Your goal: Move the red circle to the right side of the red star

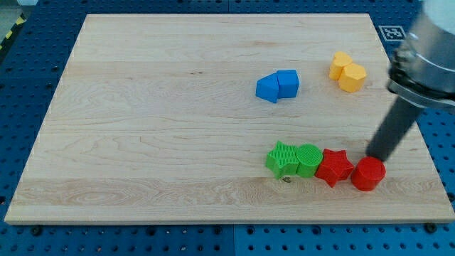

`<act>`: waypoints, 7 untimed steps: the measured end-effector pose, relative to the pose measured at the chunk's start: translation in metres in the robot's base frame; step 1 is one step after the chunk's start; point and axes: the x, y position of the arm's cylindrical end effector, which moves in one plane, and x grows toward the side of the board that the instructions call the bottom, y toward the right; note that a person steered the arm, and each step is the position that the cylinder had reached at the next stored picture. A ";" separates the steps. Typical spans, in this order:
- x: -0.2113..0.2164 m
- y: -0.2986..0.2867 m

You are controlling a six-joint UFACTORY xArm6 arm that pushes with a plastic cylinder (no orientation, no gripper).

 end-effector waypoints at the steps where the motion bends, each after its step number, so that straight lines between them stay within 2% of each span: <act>1: 0.020 0.023; 4: 0.064 0.022; 7: 0.037 -0.005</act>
